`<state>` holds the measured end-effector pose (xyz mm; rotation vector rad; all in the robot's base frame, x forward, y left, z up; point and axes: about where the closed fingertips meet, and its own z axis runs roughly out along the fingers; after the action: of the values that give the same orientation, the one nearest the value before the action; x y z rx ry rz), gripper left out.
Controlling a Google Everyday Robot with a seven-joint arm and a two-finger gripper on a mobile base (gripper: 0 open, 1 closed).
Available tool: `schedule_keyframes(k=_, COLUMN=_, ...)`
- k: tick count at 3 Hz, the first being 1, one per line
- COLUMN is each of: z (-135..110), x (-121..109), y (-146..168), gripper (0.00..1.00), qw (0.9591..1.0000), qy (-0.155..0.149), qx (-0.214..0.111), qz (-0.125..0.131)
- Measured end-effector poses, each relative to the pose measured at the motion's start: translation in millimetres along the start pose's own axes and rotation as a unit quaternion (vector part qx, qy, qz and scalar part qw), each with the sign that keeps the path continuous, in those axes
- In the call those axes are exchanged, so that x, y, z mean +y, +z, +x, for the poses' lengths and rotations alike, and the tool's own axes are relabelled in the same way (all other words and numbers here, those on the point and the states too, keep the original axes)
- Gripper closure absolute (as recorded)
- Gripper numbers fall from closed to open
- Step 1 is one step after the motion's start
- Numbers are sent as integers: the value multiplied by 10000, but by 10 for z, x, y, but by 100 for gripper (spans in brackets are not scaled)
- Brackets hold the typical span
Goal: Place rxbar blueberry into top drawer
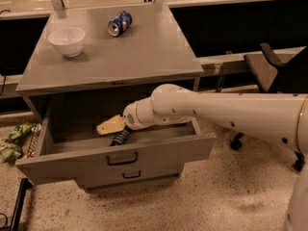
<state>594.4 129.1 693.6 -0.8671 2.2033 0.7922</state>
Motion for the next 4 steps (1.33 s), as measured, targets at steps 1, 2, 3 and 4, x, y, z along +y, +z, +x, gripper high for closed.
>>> schedule_keyframes(k=1, z=-9, x=47, y=-111, gripper=0, qw=9999, qy=50, qx=-98, qz=-25)
schedule_keyframes(k=2, z=-236, x=164, y=-427, gripper=17, qw=9988, qy=-160, qx=-452, qz=-29)
schedule_keyframes(k=3, z=-932, x=427, y=-986, gripper=49, qw=9870, qy=-1067, qx=-1191, qz=165)
schedule_keyframes(k=4, z=-1510, x=609, y=-1390, gripper=78, qw=9670, qy=-1820, qx=-1735, qz=410)
